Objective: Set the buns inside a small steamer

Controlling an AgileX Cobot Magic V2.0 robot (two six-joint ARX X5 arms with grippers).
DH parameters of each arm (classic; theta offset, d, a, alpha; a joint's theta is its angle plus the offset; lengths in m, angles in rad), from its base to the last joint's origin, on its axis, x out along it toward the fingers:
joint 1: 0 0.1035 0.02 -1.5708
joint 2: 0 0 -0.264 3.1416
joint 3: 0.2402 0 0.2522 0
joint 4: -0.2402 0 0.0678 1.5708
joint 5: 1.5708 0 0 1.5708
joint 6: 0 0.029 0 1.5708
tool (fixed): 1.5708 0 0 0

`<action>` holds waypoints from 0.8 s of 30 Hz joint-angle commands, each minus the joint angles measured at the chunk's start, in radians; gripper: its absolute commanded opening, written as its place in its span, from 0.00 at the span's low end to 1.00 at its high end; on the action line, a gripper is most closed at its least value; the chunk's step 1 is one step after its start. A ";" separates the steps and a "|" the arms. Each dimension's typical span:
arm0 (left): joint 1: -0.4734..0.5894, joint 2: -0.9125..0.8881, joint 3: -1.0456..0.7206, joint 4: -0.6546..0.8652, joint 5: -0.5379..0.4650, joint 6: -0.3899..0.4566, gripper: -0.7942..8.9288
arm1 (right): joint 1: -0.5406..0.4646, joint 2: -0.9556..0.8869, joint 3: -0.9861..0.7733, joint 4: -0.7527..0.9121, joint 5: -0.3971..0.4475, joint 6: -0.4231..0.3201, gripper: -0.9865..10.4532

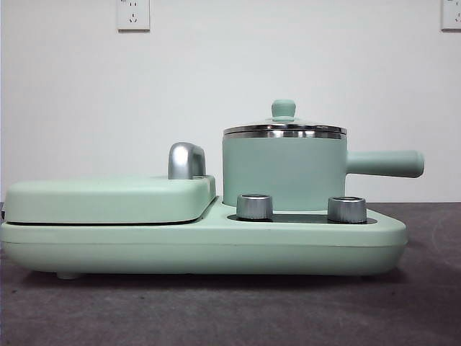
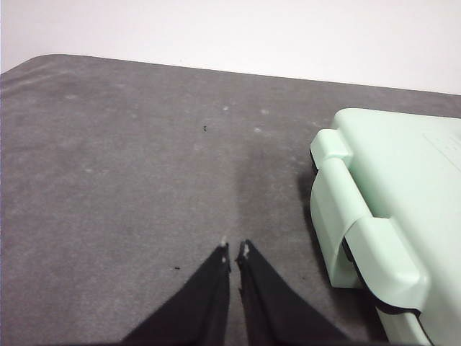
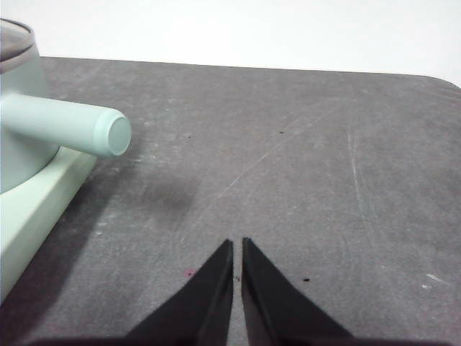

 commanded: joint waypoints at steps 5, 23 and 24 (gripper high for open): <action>0.001 -0.002 -0.018 -0.006 -0.003 0.007 0.11 | 0.000 -0.003 -0.012 0.023 -0.001 0.011 0.10; 0.001 -0.002 -0.018 -0.006 -0.003 0.007 0.11 | 0.000 -0.003 -0.012 0.023 -0.001 0.011 0.10; 0.001 -0.002 -0.018 -0.006 -0.003 0.007 0.11 | 0.000 -0.003 -0.012 0.023 -0.001 0.011 0.10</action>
